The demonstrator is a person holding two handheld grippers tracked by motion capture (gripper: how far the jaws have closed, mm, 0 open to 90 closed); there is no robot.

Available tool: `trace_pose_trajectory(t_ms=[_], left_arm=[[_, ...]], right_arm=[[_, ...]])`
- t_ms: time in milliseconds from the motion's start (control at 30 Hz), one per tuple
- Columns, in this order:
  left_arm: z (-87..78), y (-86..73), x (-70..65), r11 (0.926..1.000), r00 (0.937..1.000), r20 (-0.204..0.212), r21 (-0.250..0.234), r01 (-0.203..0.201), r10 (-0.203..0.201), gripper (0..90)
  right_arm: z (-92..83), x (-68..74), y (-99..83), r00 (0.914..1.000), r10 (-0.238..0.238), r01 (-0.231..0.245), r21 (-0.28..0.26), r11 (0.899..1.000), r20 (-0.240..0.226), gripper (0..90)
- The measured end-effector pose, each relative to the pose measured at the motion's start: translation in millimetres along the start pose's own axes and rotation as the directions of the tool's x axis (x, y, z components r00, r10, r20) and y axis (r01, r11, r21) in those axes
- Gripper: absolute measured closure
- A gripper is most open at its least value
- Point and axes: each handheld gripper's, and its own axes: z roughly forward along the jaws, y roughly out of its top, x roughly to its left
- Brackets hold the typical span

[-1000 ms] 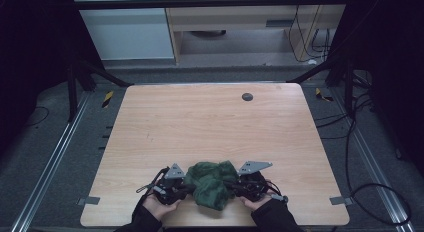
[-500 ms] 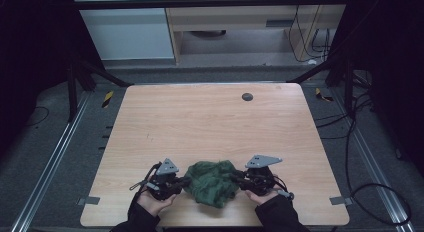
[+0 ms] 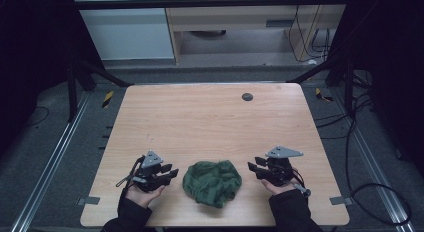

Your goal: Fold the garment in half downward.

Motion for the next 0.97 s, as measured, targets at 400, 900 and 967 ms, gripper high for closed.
trace_pose_trajectory(t_ms=[400, 900, 967], left_arm=[[-9.8, -12.5, 36.9, 0.9988, 0.9928, -0.11, -0.013, 0.047, -0.049, 41.7], [-12.0, -24.8, 67.8, 0.9944, 0.9745, -0.198, -0.021, 0.104, -0.106, 30.4], [-11.9, -25.3, 68.9, 0.9946, 0.9744, -0.199, -0.022, 0.102, -0.104, 29.5]], right_arm=[[-5.7, -33.9, -7.6, 0.9889, 0.057, -0.058, 0.006, 0.998, 0.138, 38.4], [-6.8, -61.2, -18.5, 0.9707, 0.109, -0.116, 0.018, 0.993, 0.214, 22.8], [-6.9, -62.6, -19.0, 0.9699, 0.108, -0.115, 0.017, 0.993, 0.218, 21.8]])
